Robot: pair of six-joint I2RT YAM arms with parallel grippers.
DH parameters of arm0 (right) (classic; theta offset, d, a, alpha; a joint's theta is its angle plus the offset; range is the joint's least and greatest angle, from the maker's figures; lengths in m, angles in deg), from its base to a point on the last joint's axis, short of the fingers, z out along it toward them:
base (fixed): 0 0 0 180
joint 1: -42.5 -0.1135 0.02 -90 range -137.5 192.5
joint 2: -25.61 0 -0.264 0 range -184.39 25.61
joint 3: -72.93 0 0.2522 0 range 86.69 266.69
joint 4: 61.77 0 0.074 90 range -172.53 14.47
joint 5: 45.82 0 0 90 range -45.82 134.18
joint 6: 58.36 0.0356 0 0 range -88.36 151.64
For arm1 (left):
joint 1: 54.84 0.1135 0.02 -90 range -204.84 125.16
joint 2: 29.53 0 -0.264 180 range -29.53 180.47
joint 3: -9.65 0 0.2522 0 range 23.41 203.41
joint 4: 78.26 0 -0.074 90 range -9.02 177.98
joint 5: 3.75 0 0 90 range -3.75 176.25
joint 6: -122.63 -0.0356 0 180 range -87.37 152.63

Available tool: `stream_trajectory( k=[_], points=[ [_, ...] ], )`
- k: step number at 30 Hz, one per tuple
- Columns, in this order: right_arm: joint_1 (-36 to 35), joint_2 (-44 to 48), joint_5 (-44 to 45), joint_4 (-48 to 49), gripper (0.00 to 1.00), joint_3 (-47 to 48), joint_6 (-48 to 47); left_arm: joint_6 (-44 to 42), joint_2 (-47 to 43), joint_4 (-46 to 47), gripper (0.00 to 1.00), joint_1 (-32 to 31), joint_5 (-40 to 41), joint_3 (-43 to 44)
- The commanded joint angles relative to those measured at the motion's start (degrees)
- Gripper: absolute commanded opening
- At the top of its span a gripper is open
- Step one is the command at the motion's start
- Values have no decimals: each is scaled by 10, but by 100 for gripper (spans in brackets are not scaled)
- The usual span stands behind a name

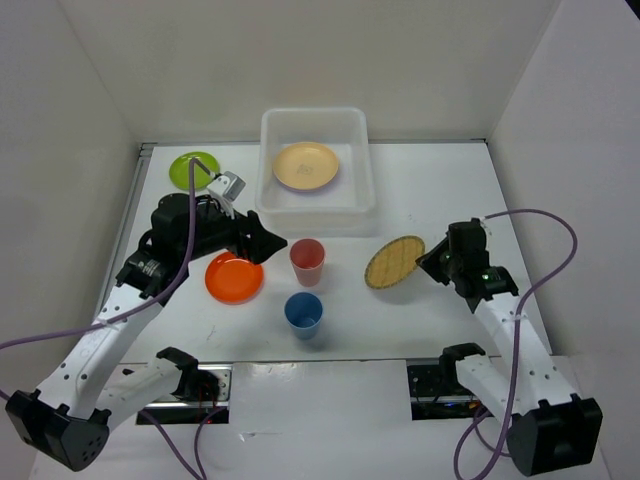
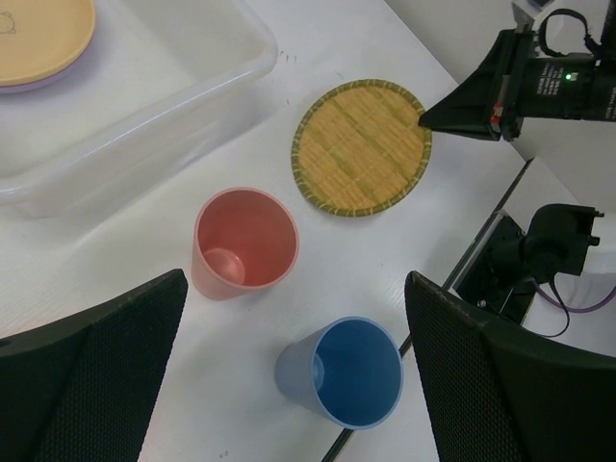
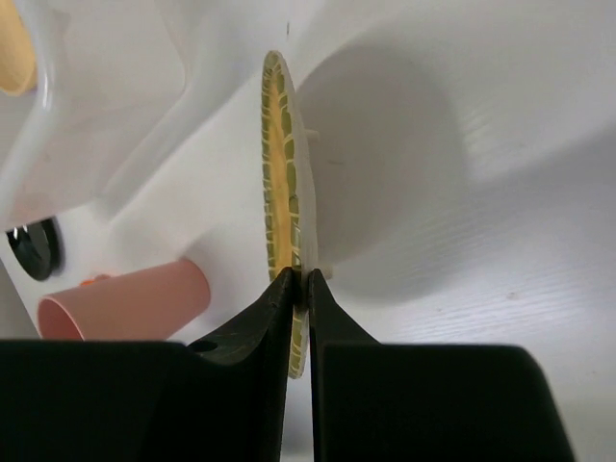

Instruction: Place the mixed dishes into the plastic bin

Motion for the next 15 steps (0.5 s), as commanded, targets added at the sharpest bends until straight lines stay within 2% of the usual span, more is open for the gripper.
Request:
stream_trajectory(
  k=[1, 15],
  points=[
    [34, 40, 6, -23, 0, 33, 8, -3, -16, 11, 100, 3, -12, 17],
    [102, 99, -9, -28, 0, 45, 3, -3, -16, 5, 100, 3, -12, 17]
  ],
)
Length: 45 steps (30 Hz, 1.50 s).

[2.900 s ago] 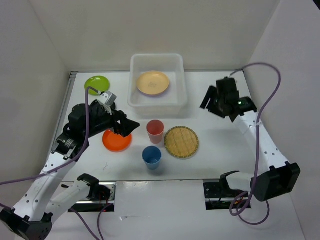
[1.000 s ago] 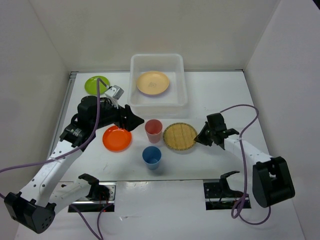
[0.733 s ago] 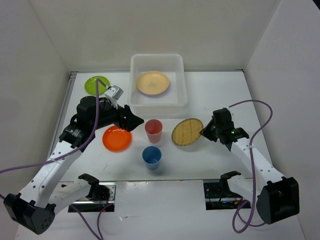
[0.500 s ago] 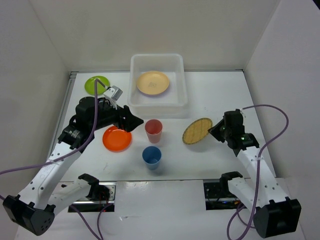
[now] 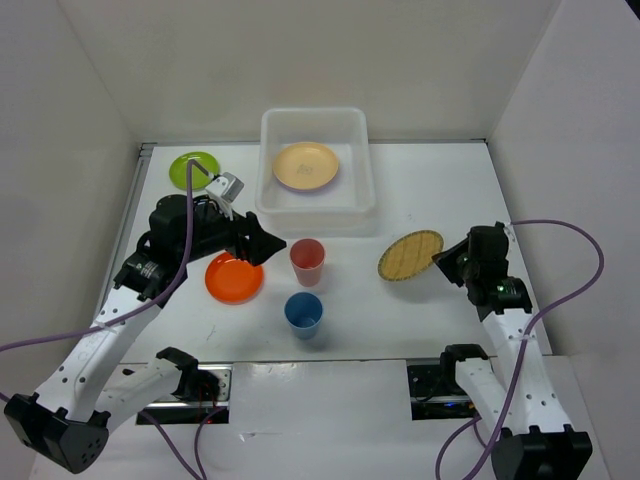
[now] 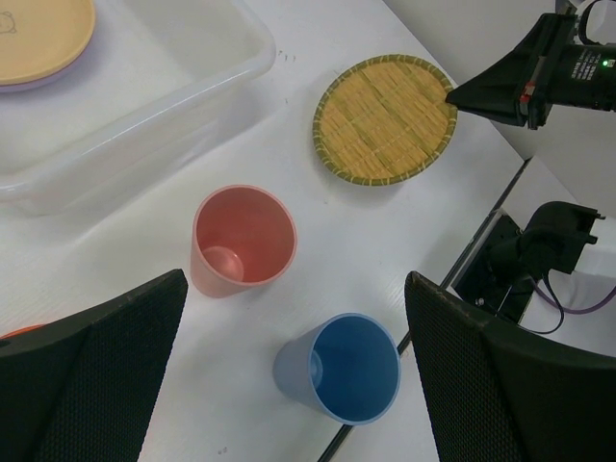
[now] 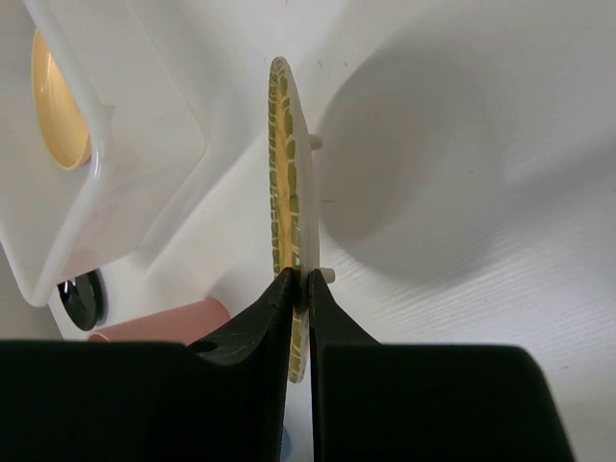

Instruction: Place the mixed dishes into the plastic bin

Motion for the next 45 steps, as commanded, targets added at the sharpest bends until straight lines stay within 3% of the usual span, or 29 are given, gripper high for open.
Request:
stream_trajectory(
  k=[1, 13, 31, 45],
  points=[
    [15, 21, -2, 12, 0, 39, 3, -3, -5, 13, 100, 3, -12, 17],
    [49, 19, -7, 12, 0, 121, -8, -3, -5, 13, 100, 3, -17, 17],
    [44, -84, -80, 145, 0, 242, 16, -3, -16, 8, 100, 3, -17, 6],
    [-112, -290, -50, 291, 0, 371, 60, -3, -16, 8, 100, 3, -17, 6]
  ],
)
